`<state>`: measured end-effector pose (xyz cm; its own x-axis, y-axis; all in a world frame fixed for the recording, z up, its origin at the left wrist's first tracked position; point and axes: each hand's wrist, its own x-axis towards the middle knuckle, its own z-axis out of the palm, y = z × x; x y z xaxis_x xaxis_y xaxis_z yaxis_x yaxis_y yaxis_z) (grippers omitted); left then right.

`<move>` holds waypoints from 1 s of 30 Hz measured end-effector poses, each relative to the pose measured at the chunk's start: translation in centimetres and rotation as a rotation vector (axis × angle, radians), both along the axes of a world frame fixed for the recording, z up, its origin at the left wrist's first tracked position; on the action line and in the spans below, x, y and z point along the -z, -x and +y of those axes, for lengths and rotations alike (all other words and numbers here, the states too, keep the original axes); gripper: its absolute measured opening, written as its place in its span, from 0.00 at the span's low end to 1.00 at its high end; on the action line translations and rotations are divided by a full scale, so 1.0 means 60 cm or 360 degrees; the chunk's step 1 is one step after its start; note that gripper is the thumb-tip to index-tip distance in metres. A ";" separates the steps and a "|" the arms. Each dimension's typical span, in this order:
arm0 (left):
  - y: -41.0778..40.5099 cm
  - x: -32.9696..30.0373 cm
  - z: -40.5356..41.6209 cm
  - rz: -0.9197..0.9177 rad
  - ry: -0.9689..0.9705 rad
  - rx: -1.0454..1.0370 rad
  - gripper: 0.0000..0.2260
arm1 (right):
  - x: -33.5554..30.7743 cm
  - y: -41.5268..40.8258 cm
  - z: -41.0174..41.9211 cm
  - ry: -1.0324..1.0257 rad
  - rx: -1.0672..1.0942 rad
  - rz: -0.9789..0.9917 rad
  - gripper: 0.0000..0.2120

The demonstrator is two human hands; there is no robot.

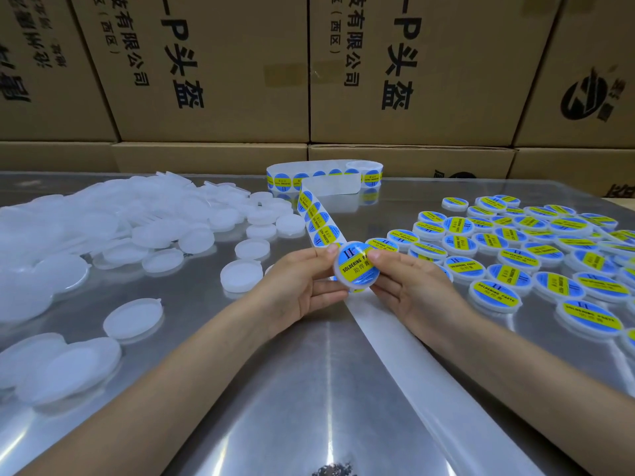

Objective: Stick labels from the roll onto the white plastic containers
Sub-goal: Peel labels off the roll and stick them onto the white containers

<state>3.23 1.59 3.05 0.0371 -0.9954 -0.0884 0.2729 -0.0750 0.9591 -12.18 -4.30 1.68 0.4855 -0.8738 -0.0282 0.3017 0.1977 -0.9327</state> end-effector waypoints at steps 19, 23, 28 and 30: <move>0.015 0.001 0.002 -0.0069 0.0115 -0.0094 0.11 | 0.011 -0.012 0.017 0.0517 0.0349 0.0154 0.04; 0.015 -0.001 0.001 -0.0092 0.0119 -0.0110 0.12 | 0.014 -0.011 0.012 0.0561 0.0374 0.0307 0.05; 0.013 -0.003 0.002 -0.0112 0.0103 -0.0116 0.15 | 0.003 0.000 0.007 0.0389 0.0313 0.0334 0.31; 0.012 -0.004 0.000 -0.0101 0.0113 -0.0139 0.15 | -0.001 -0.001 0.012 0.0379 0.0222 0.0333 0.21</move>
